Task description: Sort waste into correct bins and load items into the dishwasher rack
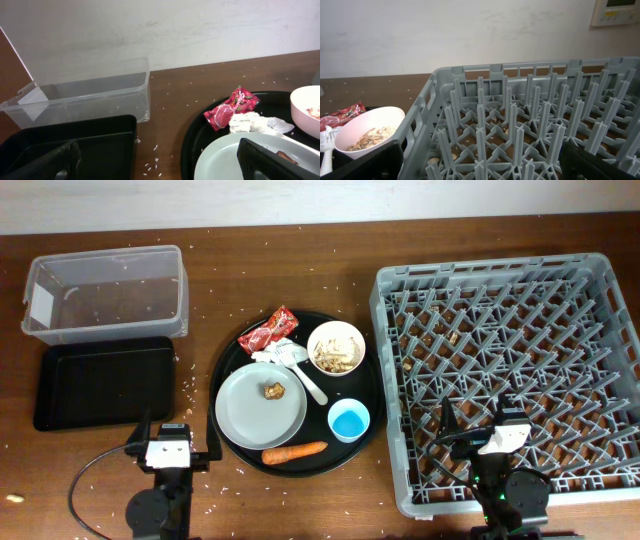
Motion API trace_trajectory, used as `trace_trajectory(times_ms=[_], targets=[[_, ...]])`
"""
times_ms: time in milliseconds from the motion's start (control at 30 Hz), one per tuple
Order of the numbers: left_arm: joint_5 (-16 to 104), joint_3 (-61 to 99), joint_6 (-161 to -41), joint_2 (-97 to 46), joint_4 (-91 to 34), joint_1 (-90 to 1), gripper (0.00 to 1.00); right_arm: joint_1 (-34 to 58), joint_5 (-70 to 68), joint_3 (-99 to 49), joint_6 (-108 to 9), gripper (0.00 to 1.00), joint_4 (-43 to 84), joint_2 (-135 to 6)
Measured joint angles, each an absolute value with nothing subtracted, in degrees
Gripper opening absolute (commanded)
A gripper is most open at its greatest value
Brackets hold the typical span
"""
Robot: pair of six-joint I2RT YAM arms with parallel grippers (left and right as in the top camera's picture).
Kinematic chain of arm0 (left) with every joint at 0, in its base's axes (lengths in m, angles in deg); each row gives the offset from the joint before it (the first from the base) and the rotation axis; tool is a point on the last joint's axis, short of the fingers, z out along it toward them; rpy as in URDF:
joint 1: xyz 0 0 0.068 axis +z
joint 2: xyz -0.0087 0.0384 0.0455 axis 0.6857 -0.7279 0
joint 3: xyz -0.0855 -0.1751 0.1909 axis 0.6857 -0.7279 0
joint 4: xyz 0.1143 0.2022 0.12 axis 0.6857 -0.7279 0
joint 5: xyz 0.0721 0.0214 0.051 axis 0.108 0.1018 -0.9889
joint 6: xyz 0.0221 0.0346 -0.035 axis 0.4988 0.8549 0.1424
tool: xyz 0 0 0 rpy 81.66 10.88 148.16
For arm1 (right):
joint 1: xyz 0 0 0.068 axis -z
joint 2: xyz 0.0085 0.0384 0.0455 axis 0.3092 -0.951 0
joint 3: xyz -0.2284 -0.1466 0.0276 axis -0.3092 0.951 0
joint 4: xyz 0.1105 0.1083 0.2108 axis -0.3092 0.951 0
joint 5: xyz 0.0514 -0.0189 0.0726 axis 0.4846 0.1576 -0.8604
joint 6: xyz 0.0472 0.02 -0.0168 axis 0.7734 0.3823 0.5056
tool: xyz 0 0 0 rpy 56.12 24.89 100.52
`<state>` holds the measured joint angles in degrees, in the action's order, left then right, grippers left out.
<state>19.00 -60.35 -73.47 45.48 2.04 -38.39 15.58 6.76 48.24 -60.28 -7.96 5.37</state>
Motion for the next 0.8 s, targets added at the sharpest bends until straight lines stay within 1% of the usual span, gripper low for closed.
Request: trace_trajectory(times_ms=[400, 633, 800], targets=[[19.0, -60.35, -73.47, 45.48, 2.04, -38.39, 0.99, 15.58, 6.74, 48.24, -60.28, 0.98, -7.98, 5.37], [18.98, -60.35, -73.47, 45.48, 2.04, -38.39, 0.99, 15.58, 4.01, 48.24, -60.33, 0.98, -8.42, 5.37], [18.98, -60.35, -73.47, 45.5, 5.03, -38.39, 0.99, 15.58, 3.55, 48.31, -60.33, 0.98, -16.53, 5.35]])
